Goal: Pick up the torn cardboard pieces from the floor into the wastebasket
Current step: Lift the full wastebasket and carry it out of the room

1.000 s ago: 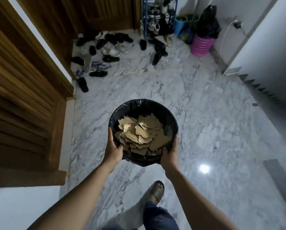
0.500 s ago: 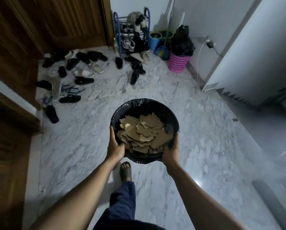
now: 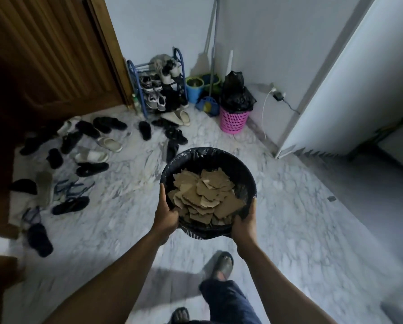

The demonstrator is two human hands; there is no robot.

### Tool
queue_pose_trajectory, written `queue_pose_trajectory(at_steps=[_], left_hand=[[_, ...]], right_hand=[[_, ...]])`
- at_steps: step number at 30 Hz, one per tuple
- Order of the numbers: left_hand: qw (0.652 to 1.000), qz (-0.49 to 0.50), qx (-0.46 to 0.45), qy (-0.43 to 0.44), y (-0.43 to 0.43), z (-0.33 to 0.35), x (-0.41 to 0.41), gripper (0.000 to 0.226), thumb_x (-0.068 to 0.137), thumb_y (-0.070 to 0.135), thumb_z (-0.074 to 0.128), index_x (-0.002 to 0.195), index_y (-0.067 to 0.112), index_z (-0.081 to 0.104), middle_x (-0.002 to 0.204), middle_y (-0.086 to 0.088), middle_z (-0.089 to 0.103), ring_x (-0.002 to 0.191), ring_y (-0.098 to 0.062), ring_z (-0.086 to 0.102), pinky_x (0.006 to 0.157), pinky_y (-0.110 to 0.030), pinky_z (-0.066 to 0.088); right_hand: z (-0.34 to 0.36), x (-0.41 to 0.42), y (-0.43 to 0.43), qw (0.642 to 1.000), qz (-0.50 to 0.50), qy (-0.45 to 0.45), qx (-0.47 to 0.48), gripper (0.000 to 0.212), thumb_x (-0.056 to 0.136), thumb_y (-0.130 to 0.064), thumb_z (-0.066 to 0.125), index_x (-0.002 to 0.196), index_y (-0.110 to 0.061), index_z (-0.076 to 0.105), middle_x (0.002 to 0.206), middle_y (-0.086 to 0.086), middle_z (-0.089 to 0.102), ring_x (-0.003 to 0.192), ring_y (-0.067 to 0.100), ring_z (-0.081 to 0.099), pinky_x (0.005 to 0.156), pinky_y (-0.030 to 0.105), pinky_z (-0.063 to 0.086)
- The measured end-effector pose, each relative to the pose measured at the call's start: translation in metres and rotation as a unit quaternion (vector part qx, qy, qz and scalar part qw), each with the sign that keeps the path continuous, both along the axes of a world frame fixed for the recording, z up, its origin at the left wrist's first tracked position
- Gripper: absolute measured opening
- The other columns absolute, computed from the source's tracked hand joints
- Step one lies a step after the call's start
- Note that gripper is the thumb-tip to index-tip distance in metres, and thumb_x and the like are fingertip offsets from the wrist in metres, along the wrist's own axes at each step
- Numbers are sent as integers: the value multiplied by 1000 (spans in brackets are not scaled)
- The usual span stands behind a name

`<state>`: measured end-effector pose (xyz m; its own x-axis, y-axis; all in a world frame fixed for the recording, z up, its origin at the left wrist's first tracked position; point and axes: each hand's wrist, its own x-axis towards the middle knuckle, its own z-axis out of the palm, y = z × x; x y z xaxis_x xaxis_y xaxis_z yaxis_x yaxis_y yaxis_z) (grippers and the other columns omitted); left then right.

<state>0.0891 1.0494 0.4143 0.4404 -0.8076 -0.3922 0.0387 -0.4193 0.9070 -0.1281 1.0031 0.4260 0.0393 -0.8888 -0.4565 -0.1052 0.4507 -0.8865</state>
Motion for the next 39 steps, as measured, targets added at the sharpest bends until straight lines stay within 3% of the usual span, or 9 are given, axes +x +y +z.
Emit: queue_pose_trajectory(at_steps=[3,10,14,19,23,26,32,36,39], left_hand=[[1000,1,-7,11,-75,-4,13,97,92,13,64,141,66,-1,141,6,48,101,-25,64,69,-58,59],[998,-13,-62,-20,-229,3,33,96,86,27,76,149,56,9,148,13,47,132,-17,50,100,-56,48],[997,-9,-79,13,-302,19,34,92,87,20,75,148,55,16,146,16,48,131,-16,51,90,-59,52],[999,0,-29,18,-396,13,50,94,79,46,78,145,61,14,146,15,48,128,-21,53,81,-54,57],[995,-83,-58,-19,-486,-14,67,83,93,28,67,150,54,12,149,13,45,135,-16,47,101,-48,47],[988,-147,-41,-39,-559,-35,75,81,91,43,63,146,61,8,150,13,42,136,-15,45,108,-52,41],[967,-245,18,-68,-684,-46,44,85,88,47,63,149,56,4,152,4,42,133,-20,46,102,-50,48],[947,-299,41,-114,-759,-78,10,85,95,25,62,156,34,4,150,9,35,134,-8,35,108,-27,32],[939,-323,77,-95,-802,-108,-9,95,88,30,69,152,46,1,154,5,36,135,-16,43,108,-43,41]], right_hand=[[-20,13,-77,999,2,35,-28,94,73,-12,39,140,-73,12,140,3,53,100,43,66,61,56,61],[-3,33,-238,1000,4,-4,-14,91,84,4,31,132,-73,26,132,-1,55,100,40,64,56,54,60],[3,45,-313,998,22,51,-9,85,89,-3,32,142,-67,17,130,-1,58,97,36,66,60,58,60],[-9,62,-400,998,-6,57,-4,80,94,-10,35,142,-69,13,140,-2,54,102,34,66,67,58,61],[-25,71,-464,995,-82,47,19,77,98,-8,35,144,-66,13,134,2,55,94,33,66,62,56,61],[-40,73,-513,988,-149,36,20,75,98,-7,33,146,-62,15,133,1,53,95,33,65,60,57,60],[-63,56,-590,961,-252,100,60,78,95,-7,37,150,-56,11,149,-5,46,113,24,59,89,51,56],[-100,36,-637,935,-317,97,127,78,97,-3,35,156,-47,7,116,-16,53,91,19,60,78,40,54],[-128,15,-675,922,-340,78,169,78,97,0,34,156,-46,11,109,-16,54,87,10,59,83,40,54]])
